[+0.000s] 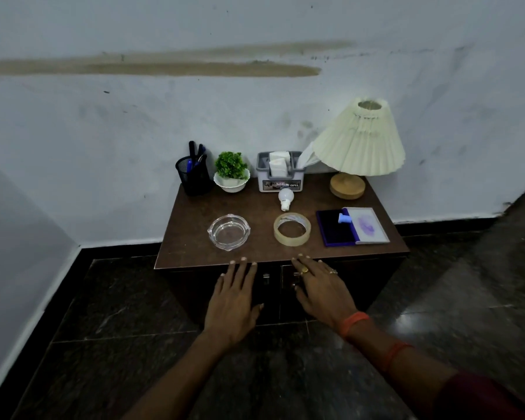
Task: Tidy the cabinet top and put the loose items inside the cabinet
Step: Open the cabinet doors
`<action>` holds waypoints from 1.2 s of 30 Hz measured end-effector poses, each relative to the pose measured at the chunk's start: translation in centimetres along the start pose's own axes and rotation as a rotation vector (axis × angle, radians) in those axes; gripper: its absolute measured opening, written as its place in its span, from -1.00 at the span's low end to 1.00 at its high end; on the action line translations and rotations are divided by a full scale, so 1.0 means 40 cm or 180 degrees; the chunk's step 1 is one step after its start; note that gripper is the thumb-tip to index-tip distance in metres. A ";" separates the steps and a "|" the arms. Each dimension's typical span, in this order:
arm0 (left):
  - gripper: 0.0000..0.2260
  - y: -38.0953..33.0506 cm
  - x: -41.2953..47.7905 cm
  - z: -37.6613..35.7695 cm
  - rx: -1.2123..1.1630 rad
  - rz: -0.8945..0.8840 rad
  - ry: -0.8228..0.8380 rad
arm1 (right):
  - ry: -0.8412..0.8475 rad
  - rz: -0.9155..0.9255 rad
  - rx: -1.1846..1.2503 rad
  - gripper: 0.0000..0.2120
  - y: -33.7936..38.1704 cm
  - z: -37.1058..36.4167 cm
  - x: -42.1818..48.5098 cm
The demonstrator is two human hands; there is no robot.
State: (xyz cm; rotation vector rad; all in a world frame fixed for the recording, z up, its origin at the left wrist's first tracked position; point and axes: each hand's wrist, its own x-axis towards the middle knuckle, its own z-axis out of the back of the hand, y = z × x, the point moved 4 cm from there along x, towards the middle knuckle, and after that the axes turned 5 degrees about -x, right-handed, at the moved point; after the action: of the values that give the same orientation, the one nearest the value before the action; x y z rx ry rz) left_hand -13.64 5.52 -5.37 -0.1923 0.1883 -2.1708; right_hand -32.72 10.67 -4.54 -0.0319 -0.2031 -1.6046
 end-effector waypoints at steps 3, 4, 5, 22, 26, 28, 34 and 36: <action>-0.23 0.046 -0.013 -0.008 -0.0065 0.0344 0.0078 | 0.0114 -0.0241 -0.0018 -0.39 -0.067 0.002 -0.021; -0.23 0.063 -0.018 -0.015 -0.0075 0.0440 0.0174 | 0.0109 -0.0314 -0.0043 -0.39 -0.088 0.001 -0.030; -0.24 0.077 -0.023 -0.019 -0.0074 0.0497 0.0230 | 0.0091 -0.0382 -0.0061 -0.39 -0.106 -0.001 -0.040; -0.53 -0.030 -0.017 -0.126 -0.4752 0.2727 -0.0333 | -0.0288 -0.1830 0.2410 -0.37 -0.051 -0.156 -0.084; -0.53 -0.044 -0.007 -0.156 -0.4638 0.2797 -0.0246 | -0.0159 -0.2205 0.2762 -0.40 -0.033 -0.190 -0.082; -0.53 -0.047 0.000 -0.170 -0.4627 0.2788 -0.0199 | -0.0137 -0.2239 0.2849 -0.43 -0.028 -0.200 -0.081; -0.55 -0.056 0.035 -0.208 -0.4706 0.2772 -0.0152 | 0.0086 -0.2417 0.3162 -0.46 -0.024 -0.226 -0.055; -0.56 -0.059 0.049 -0.221 -0.4696 0.2729 -0.0146 | 0.0127 -0.2442 0.3248 -0.47 -0.022 -0.233 -0.039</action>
State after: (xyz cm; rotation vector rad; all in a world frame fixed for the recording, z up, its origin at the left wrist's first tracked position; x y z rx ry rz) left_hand -18.46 5.81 -13.39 -0.7911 1.5030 -0.8261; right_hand -32.54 10.85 -14.04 0.9612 -1.0771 -2.0655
